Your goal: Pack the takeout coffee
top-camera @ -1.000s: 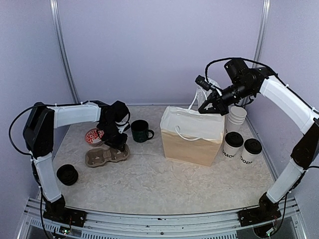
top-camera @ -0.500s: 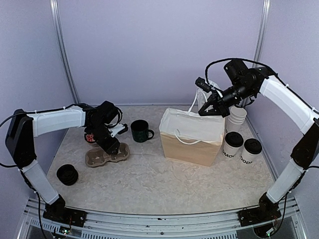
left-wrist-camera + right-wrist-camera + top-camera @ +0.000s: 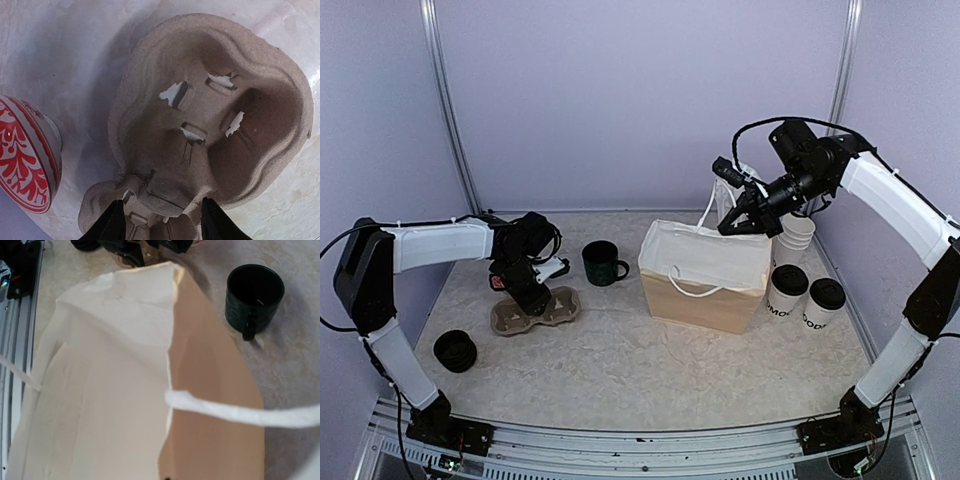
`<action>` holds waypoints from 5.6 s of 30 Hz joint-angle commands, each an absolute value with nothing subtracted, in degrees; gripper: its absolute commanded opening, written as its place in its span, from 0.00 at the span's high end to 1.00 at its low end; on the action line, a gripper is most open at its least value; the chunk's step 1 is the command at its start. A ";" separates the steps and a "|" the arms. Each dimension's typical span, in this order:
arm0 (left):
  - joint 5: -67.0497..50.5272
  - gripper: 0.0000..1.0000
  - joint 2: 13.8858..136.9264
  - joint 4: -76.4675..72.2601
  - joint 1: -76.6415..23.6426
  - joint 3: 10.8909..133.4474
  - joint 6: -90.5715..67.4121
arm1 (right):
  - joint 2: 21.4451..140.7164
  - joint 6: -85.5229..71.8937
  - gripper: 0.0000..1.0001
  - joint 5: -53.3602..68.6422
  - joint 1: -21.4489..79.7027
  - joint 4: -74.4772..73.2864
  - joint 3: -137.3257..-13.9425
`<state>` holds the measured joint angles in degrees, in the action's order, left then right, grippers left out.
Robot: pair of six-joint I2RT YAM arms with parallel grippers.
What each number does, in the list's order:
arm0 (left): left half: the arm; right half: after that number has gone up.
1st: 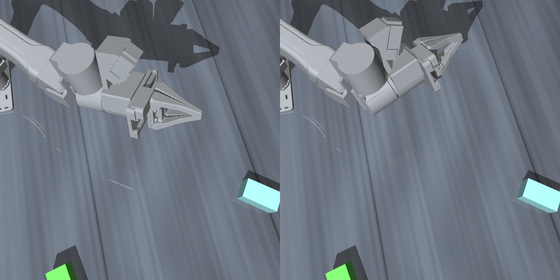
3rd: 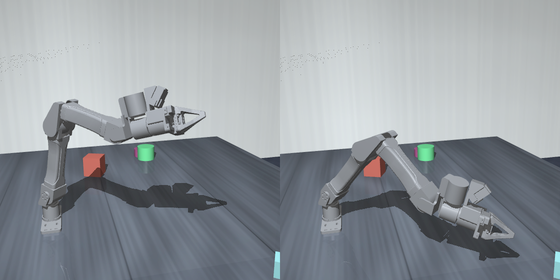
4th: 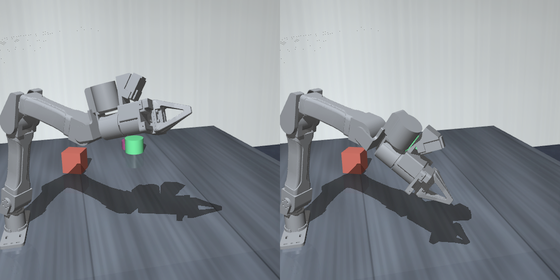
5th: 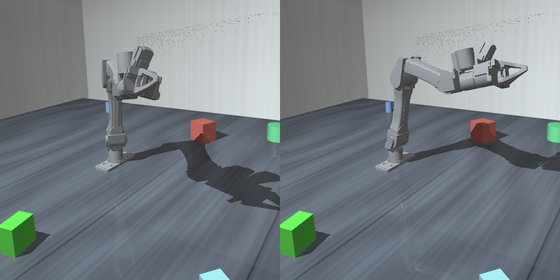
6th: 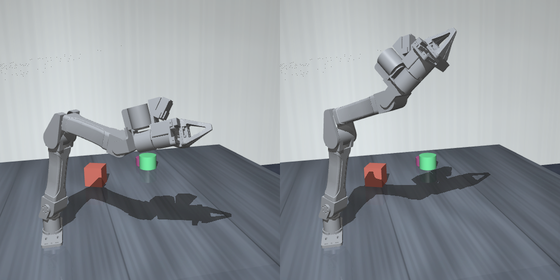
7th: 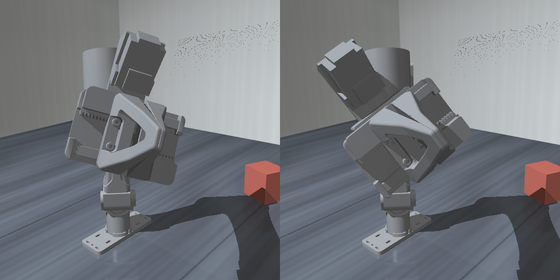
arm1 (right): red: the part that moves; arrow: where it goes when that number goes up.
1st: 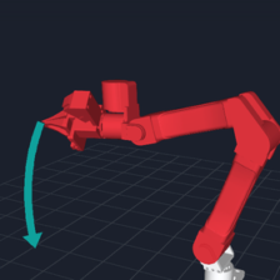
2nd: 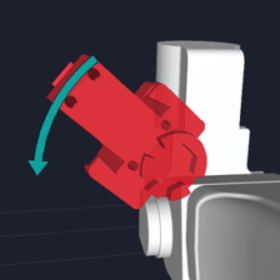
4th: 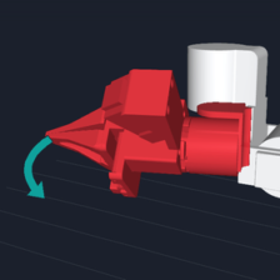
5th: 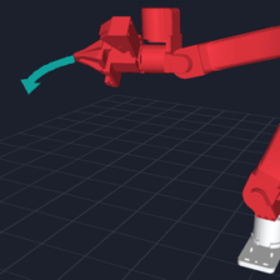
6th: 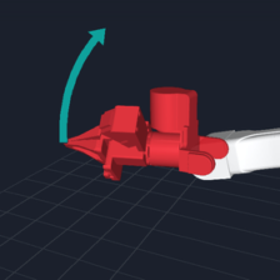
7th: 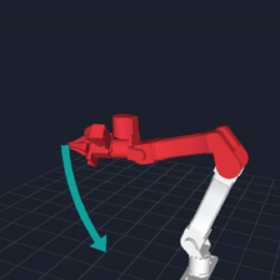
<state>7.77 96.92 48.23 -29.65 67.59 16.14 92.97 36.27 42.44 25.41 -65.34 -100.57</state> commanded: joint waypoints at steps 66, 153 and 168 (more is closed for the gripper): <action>1.76 0.75 95.93 56.60 -38.34 83.36 2.63 | 95.58 38.05 1.00 44.52 26.63 -71.91 -103.46; -0.30 0.75 96.83 40.70 -64.90 97.94 20.56 | 104.58 38.31 0.67 58.55 26.94 -78.80 -118.50; 5.86 0.75 103.80 51.23 -65.91 107.71 19.13 | 103.19 26.85 0.53 49.40 18.31 -61.03 -110.33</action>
